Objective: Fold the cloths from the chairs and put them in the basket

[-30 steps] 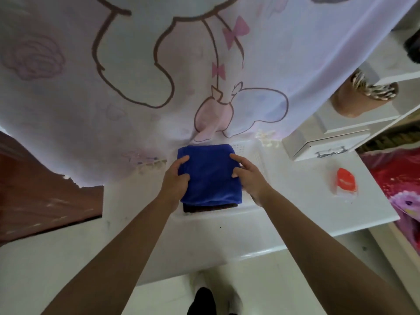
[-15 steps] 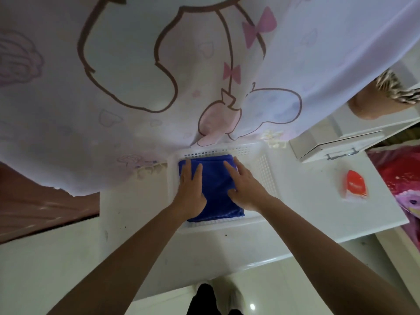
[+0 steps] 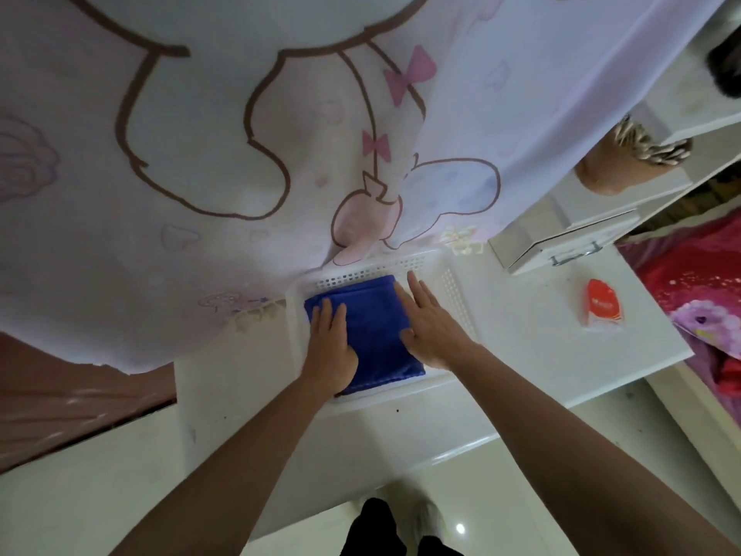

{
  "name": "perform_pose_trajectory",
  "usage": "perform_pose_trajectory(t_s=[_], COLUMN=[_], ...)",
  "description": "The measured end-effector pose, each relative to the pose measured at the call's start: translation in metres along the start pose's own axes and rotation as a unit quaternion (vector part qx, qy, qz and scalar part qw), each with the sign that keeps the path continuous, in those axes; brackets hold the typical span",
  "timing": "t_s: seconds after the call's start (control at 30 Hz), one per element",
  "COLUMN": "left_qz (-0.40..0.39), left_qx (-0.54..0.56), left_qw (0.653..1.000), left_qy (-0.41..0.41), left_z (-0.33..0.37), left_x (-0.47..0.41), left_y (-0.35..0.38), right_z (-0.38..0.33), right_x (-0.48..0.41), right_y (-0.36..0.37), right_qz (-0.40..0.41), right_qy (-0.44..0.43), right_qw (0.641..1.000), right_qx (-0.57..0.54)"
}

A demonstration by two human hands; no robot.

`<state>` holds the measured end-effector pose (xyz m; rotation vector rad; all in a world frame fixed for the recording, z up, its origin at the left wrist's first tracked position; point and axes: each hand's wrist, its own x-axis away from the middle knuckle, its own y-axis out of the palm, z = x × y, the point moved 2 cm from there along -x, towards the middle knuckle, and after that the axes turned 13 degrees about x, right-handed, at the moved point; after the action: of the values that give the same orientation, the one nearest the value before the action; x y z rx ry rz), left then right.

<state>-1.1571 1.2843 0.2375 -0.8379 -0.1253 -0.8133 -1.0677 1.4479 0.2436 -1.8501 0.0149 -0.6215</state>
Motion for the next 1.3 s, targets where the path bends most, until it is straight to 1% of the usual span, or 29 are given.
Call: perform_pose_trajectory(t_s=[0.07,0.1,0.17,0.23,0.37,0.43,0.5,0.6,0.67,0.7,0.83,0.93,1.0,1.07,1.2,1.27,1.3], left_qz=[0.034,0.051,0.074,0.088,0.088,0.096,0.114,0.136,0.124,0.100,0.050,0.008,-0.029,-0.054,-0.121,-0.160,-0.174], left_qx=[-0.017,-0.023,-0.023,-0.033,-0.066,-0.096,-0.137,-0.159,-0.157,-0.163,-0.187,-0.198,-0.219,-0.226,-0.198,-0.191,-0.183], left_qw=[0.997,0.992,0.983,0.972,0.951,0.934,0.914,0.897,0.890,0.882,0.842,0.807,0.770,0.739,0.679,0.644,0.634], left_qy=[0.074,0.114,0.164,0.214,0.289,0.331,0.364,0.388,0.409,0.431,0.503,0.556,0.598,0.633,0.697,0.723,0.731], left_z=[0.023,0.044,0.076,0.110,0.193,0.242,0.290,0.362,0.405,0.438,0.514,0.565,0.600,0.627,0.675,0.697,0.703], left_x=[0.008,0.012,0.017,0.023,0.046,0.064,0.084,0.124,0.154,0.178,0.235,0.286,0.326,0.358,0.430,0.477,0.492], left_y=[-0.016,-0.026,-0.041,-0.051,-0.047,-0.033,-0.012,0.042,0.087,0.123,0.222,0.306,0.369,0.419,0.529,0.599,0.619], right_z=[0.011,0.021,0.037,0.053,0.093,0.121,0.153,0.211,0.254,0.284,0.353,0.394,0.421,0.442,0.471,0.488,0.492], right_x=[0.013,0.022,0.039,0.060,0.124,0.169,0.222,0.325,0.394,0.443,0.569,0.664,0.732,0.782,0.888,0.951,0.969], right_y=[-0.023,-0.041,-0.070,-0.096,-0.142,-0.159,-0.173,-0.183,-0.180,-0.176,-0.154,-0.121,-0.094,-0.072,-0.024,0.010,0.020], right_qz=[0.060,0.106,0.178,0.233,0.308,0.340,0.354,0.371,0.375,0.381,0.393,0.399,0.387,0.366,0.370,0.347,0.337], right_qy=[0.027,0.040,0.062,0.087,0.140,0.155,0.170,0.206,0.252,0.292,0.409,0.488,0.547,0.589,0.661,0.706,0.719], right_qw=[0.998,0.994,0.982,0.968,0.941,0.927,0.917,0.899,0.882,0.867,0.815,0.771,0.738,0.716,0.650,0.614,0.604], right_qx=[0.003,0.004,-0.009,-0.020,0.006,0.038,0.067,0.111,0.133,0.137,0.119,0.092,0.083,0.081,0.065,0.065,0.066])
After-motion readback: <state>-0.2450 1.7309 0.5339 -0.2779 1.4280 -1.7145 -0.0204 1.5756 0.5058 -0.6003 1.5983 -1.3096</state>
